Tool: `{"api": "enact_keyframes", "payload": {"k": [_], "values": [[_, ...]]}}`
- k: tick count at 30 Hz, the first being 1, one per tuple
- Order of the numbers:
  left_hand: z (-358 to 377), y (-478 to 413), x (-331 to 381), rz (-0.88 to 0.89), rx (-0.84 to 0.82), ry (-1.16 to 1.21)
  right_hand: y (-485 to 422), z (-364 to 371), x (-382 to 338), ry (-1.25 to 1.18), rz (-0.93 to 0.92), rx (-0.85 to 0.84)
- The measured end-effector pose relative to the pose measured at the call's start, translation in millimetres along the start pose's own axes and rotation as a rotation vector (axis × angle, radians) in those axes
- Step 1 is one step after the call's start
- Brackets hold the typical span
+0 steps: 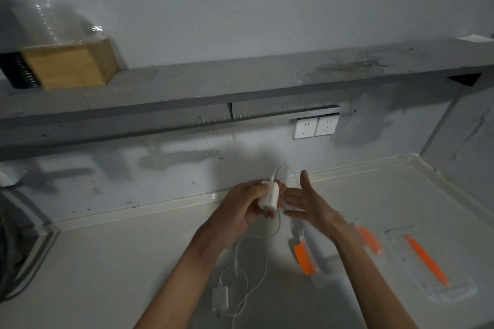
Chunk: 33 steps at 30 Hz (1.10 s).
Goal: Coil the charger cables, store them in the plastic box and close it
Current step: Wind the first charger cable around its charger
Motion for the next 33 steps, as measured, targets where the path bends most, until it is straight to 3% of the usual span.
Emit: {"api": "enact_keyframes", "payload": {"k": [3, 9, 14, 17, 20, 25, 27, 29, 30, 32, 33], "values": [[20, -10, 14, 0.056, -0.021, 0.127, 17, 21, 13, -0.239, -0.088, -0.182], [34, -22, 41, 0.037, 0.150, -0.047, 43, -20, 14, -0.193, -0.238, -0.257], [39, -9, 32, -0.173, 0.269, -0.173, 23, -76, -6, 0.317, -0.351, -0.120], [59, 0, 11, -0.307, 0.330, -0.311, 2, -99, 2, 0.341, -0.290, -0.015], [85, 6, -3, -0.302, 0.378, -0.264, -18, -112, 24, 0.463, -0.241, 0.002], [118, 22, -14, -0.270, 0.433, -0.314, -18, -119, 45, 1.106, -0.195, -0.074], [128, 28, -12, -0.240, 0.457, -0.303, -6, -121, 39, 1.246, -0.237, 0.008], [137, 32, -7, -0.199, 0.457, -0.273, 4, -122, 22, 1.058, -0.376, 0.124], [141, 33, -4, -0.180, 0.450, -0.259, 12, -119, 7, 0.904, -0.533, 0.137], [148, 34, 4, -0.142, 0.433, -0.262, 29, -108, -26, 0.680, -0.800, -0.006], [152, 34, 8, -0.127, 0.423, -0.282, 39, -101, -44, 0.584, -0.835, -0.130]]}}
Point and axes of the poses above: each hand's wrist, its own y-axis away from the middle knuckle, its own z-axis out of the palm, x = y × z, the point moved 3 cm from there along -y, towards the middle knuckle, and after that the axes turned 9 degrees about -y, right-handed, at the moved point
